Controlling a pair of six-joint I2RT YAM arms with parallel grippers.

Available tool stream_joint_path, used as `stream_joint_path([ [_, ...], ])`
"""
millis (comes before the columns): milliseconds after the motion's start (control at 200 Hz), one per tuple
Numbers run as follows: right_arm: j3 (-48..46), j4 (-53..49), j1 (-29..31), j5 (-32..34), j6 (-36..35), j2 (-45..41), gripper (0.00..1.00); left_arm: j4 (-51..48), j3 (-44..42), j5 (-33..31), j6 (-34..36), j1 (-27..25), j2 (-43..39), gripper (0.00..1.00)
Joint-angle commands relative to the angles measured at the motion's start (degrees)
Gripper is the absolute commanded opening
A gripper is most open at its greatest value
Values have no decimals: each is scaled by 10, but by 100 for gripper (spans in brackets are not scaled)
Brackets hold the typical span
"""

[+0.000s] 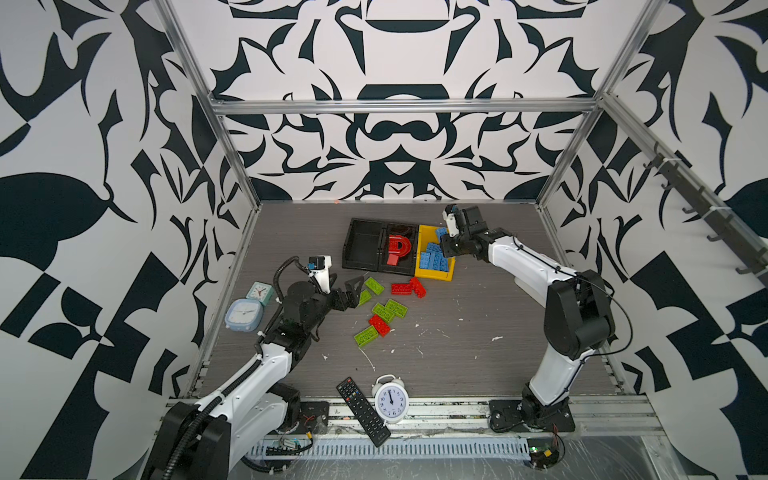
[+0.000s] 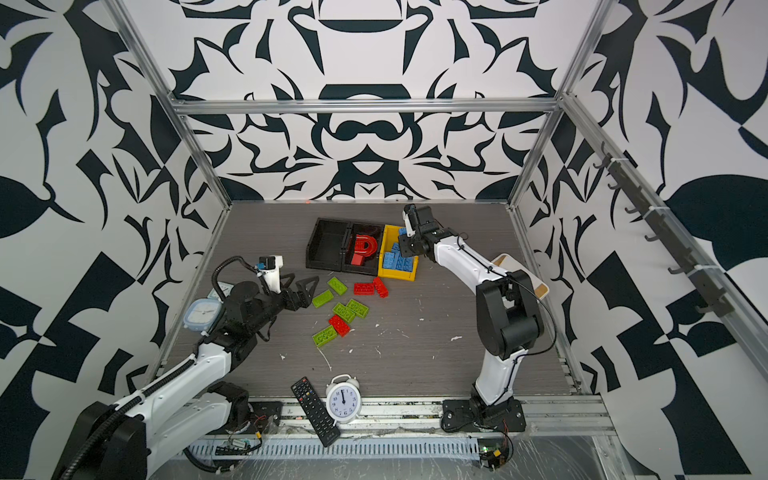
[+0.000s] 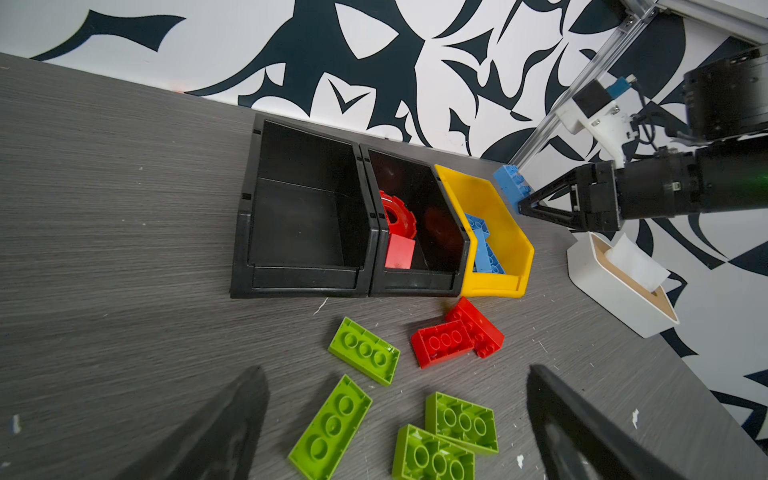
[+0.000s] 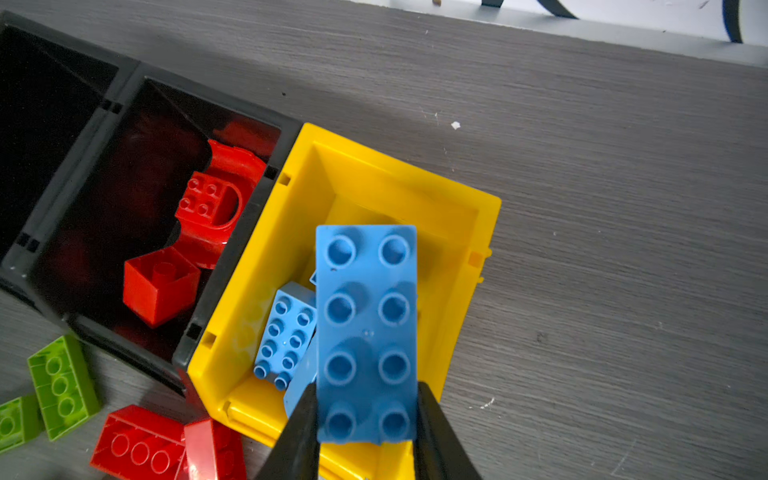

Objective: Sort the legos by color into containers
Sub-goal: 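Grasp the blue brick and carry it over the yellow bin, then open the right gripper to release the blue brick into the yellow bin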

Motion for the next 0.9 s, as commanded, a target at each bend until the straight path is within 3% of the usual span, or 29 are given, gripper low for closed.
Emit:
stream_joint_path([
  [0, 25, -3, 0, -5, -3, 3, 18, -4, 2, -5, 1, -1, -8, 100],
  [195, 35, -11, -3, 1, -4, 18, 20, -5, 1, -6, 0, -1, -12, 100],
  [455, 38, -20, -5, -1, -3, 4, 50, -6, 0, -5, -2, -1, -17, 100],
  [595, 19, -19, -4, -2, 1, -31, 60, -6, 1, -2, -4, -1, -18, 100],
  [895, -77, -8, 22, -32, 31, -146, 62, -6, 0, -4, -2, 0, -18, 100],
])
